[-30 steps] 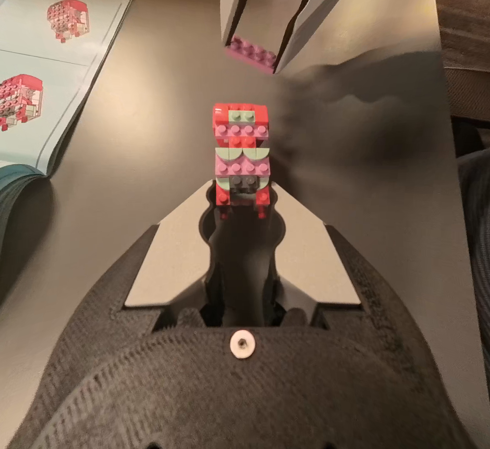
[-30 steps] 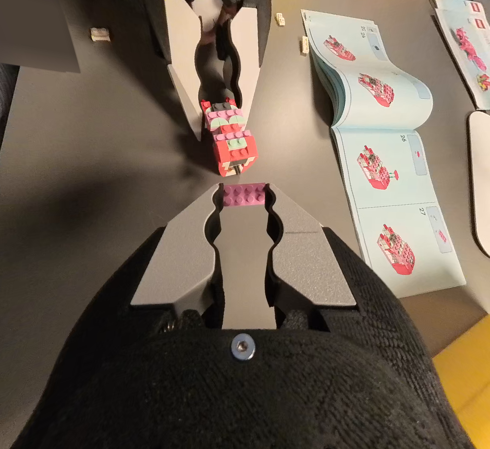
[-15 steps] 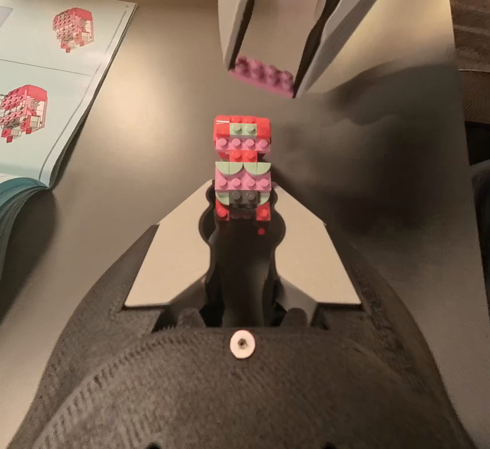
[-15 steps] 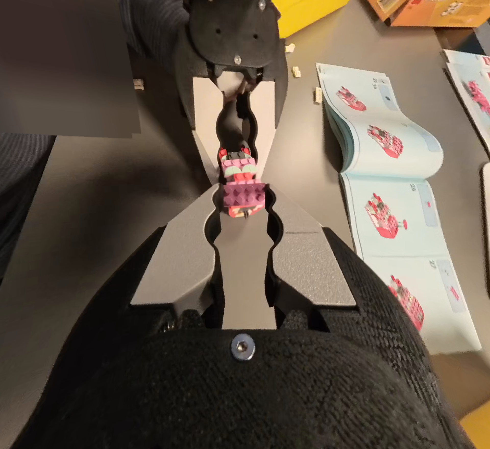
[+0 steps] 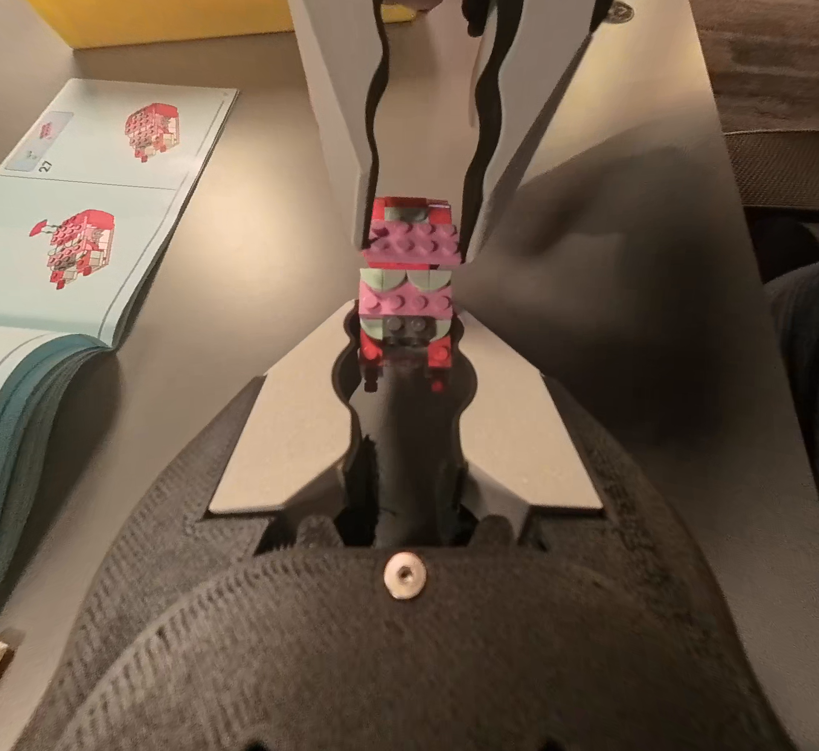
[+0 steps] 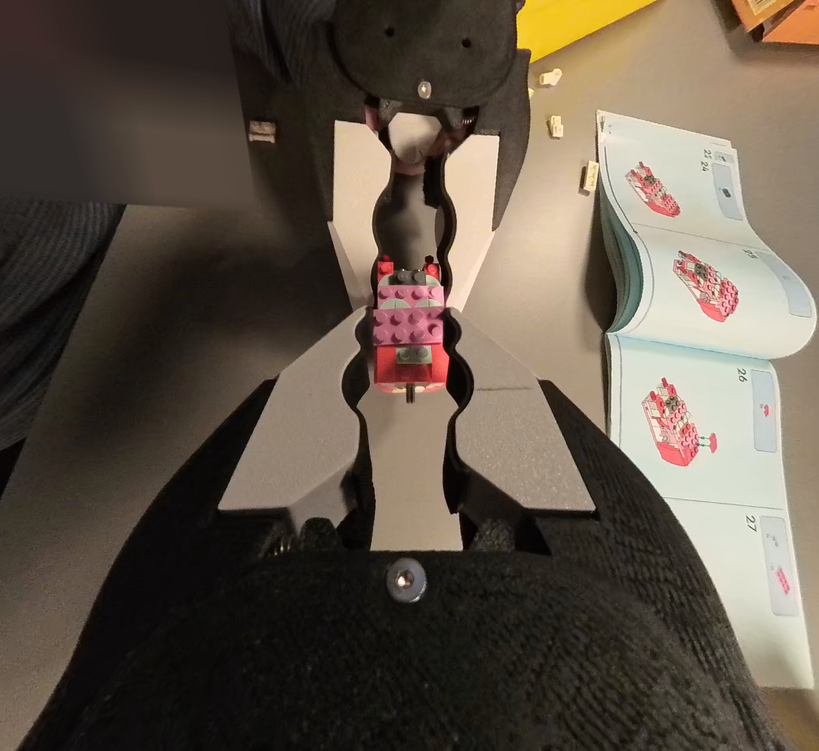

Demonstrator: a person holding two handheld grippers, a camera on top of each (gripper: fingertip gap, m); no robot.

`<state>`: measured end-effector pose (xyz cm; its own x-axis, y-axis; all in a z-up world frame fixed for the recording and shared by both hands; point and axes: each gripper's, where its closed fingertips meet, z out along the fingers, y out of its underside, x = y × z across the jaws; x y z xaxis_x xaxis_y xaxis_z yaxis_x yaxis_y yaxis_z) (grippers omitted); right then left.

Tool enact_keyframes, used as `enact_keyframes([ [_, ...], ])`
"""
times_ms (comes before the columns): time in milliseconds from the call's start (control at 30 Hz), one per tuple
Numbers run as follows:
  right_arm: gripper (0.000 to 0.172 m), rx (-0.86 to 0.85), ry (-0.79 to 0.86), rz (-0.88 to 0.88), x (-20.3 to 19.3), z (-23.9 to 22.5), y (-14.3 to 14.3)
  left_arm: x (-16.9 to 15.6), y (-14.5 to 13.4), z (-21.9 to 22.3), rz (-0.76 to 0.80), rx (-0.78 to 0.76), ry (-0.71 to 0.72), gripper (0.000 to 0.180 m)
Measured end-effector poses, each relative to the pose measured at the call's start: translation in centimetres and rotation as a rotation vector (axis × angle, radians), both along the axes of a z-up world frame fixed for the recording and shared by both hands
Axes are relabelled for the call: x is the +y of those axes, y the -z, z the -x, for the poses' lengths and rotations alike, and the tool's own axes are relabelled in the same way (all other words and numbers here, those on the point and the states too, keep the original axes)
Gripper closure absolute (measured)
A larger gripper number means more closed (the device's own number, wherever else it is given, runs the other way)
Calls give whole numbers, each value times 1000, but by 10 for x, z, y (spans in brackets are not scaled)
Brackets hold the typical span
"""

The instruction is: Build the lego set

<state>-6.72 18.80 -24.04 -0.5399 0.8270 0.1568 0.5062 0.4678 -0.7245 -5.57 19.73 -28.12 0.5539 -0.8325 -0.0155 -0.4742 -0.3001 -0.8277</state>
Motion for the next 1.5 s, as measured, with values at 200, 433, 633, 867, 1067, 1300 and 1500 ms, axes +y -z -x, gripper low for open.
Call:
enact_keyframes([
  [200,142,-24,13,-14,1,-1,3,0,1,-1,-9,9,-2,144],
  [433,142,-12,28,-19,2,-1,3,2,0,0,-4,0,-16,144],
  [633,141,1,41,-13,4,0,2,2,0,0,-8,1,-16,144],
  [867,141,5,44,5,4,0,2,2,0,0,-13,4,-13,144],
  [1067,141,9,48,16,3,1,3,2,0,0,-14,11,-12,144],
  [1300,142,41,50,34,2,1,0,1,-2,0,-24,1,-12,144],
  [1500,142,110,52,107,1,4,-9,1,-10,-1,-29,-58,-10,144],
])
